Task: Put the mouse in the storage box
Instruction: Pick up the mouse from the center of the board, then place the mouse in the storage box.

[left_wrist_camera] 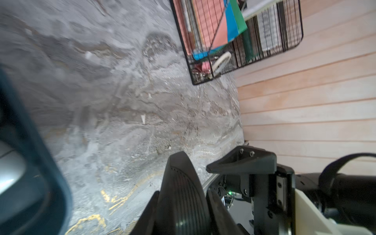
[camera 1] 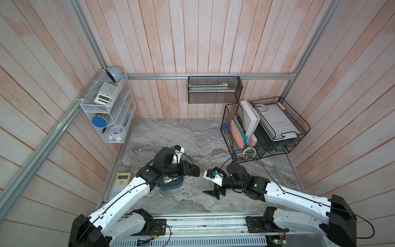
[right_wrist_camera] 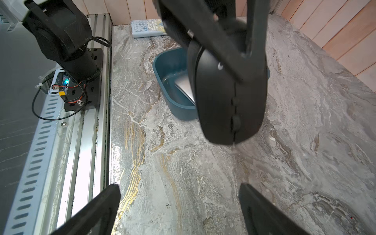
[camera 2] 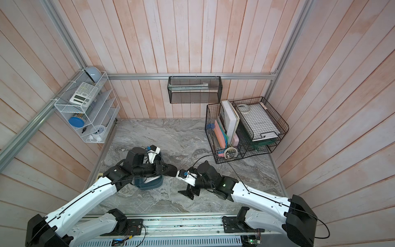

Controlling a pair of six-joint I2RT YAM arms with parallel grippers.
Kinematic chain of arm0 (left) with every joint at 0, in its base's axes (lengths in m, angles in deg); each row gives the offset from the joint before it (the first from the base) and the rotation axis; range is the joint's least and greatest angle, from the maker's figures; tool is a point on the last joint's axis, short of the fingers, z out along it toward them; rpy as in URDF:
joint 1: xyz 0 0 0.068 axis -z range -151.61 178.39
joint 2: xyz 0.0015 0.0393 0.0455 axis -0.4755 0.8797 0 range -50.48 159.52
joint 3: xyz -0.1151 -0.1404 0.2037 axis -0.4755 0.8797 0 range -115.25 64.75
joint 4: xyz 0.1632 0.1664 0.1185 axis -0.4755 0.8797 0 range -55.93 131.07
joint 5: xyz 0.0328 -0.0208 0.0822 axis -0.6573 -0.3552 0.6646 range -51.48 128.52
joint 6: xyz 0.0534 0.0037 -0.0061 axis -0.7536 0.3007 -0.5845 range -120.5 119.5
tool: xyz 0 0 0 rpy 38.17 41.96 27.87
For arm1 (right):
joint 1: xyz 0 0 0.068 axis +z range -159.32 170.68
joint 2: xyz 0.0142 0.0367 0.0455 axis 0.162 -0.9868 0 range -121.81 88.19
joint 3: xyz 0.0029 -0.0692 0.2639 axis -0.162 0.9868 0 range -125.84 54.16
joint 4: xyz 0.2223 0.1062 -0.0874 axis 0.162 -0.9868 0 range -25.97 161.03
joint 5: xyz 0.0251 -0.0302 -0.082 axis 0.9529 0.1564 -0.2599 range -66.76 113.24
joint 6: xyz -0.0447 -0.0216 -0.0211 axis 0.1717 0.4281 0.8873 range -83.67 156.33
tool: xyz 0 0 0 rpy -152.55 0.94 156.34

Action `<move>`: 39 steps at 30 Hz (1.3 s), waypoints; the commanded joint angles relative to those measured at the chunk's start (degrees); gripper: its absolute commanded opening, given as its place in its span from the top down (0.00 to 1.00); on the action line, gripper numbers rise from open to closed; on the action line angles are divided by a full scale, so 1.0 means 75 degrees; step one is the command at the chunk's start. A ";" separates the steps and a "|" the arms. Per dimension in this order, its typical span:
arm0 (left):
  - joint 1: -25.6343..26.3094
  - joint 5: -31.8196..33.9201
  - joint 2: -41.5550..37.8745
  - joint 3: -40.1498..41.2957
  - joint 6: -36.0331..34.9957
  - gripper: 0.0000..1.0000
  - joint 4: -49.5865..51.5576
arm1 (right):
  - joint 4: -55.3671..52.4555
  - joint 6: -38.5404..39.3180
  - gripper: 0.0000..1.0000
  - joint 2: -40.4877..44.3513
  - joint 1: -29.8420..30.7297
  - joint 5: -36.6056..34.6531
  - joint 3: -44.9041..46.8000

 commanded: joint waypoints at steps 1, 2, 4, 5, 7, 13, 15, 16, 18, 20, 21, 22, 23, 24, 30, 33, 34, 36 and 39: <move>-0.0735 0.0493 -0.0449 0.0155 -0.0151 1.00 0.0611 | 0.0149 -0.0133 0.02 0.0081 0.0040 -0.0110 0.0132; -0.0995 0.0625 -0.0578 0.0184 -0.0139 1.00 0.0687 | 0.0168 -0.0130 0.02 0.0076 0.0032 -0.0119 0.0133; -0.1355 0.0882 -0.0719 0.0234 -0.0148 1.00 0.0815 | 0.0179 -0.0142 0.02 0.0050 0.0040 -0.0134 0.0130; -0.1498 0.1008 -0.0766 0.0260 -0.0144 1.00 0.0861 | 0.0181 -0.0138 0.02 0.0043 0.0039 -0.0134 0.0130; -0.1669 0.1138 -0.0721 0.0347 -0.0174 1.00 0.0884 | 0.0149 -0.0149 0.02 0.0023 0.0041 -0.0141 0.0115; -0.1868 0.1246 -0.0340 0.0758 -0.0081 1.00 0.0488 | 0.0152 -0.0154 0.02 0.0041 0.0031 -0.0152 0.0160; -0.1900 0.1184 -0.0173 0.0906 -0.0046 1.00 0.0254 | 0.0168 -0.0180 0.02 0.0040 0.0035 -0.0223 0.0167; -0.1910 0.1196 -0.0091 0.0951 -0.0045 1.00 0.0178 | 0.0179 -0.0195 0.02 0.0037 0.0032 -0.0282 0.0176; -0.1950 0.1251 0.0099 0.1035 -0.0079 1.00 0.0058 | 0.0196 -0.0185 0.02 0.0069 0.0038 -0.0319 0.0204; -0.1983 0.1322 0.0277 0.1101 -0.0104 1.00 -0.0067 | 0.0237 -0.0195 0.02 0.0079 0.0039 -0.0289 0.0226; -0.2002 0.1316 0.0385 0.1139 -0.0113 1.00 -0.0148 | 0.0240 -0.0185 0.02 0.0081 0.0030 -0.0268 0.0229; -0.2028 0.1313 0.0461 0.1167 -0.0116 1.00 -0.0219 | 0.0237 -0.0195 0.02 0.0075 0.0039 -0.0255 0.0229; -0.2035 0.1276 0.0564 0.1196 -0.0116 1.00 -0.0307 | 0.0238 -0.0196 0.02 0.0060 0.0037 -0.0226 0.0229; -0.2051 0.1235 0.0659 0.1227 -0.0116 1.00 -0.0397 | 0.0235 -0.0196 0.02 0.0044 0.0040 -0.0221 0.0232; -0.2112 0.1129 0.1026 0.1361 -0.0139 1.00 -0.0785 | 0.0227 -0.0229 0.02 -0.0047 0.0032 -0.0153 0.0219; -0.2162 0.1068 0.1213 0.1363 -0.0203 1.00 -0.0826 | 0.0222 -0.0230 0.02 -0.0049 0.0040 -0.0142 0.0211; -0.2178 0.1047 0.1243 0.1374 -0.0220 0.99 -0.0836 | 0.0224 -0.0231 0.02 -0.0056 0.0036 -0.0138 0.0218; -0.2196 0.1042 0.1292 0.1393 -0.0233 0.94 -0.0846 | 0.0219 -0.0210 0.02 -0.0055 0.0036 -0.0148 0.0218; -0.2220 0.1087 0.1299 0.1377 -0.0268 0.72 -0.0830 | 0.0228 -0.0230 0.02 -0.0071 0.0033 -0.0136 0.0208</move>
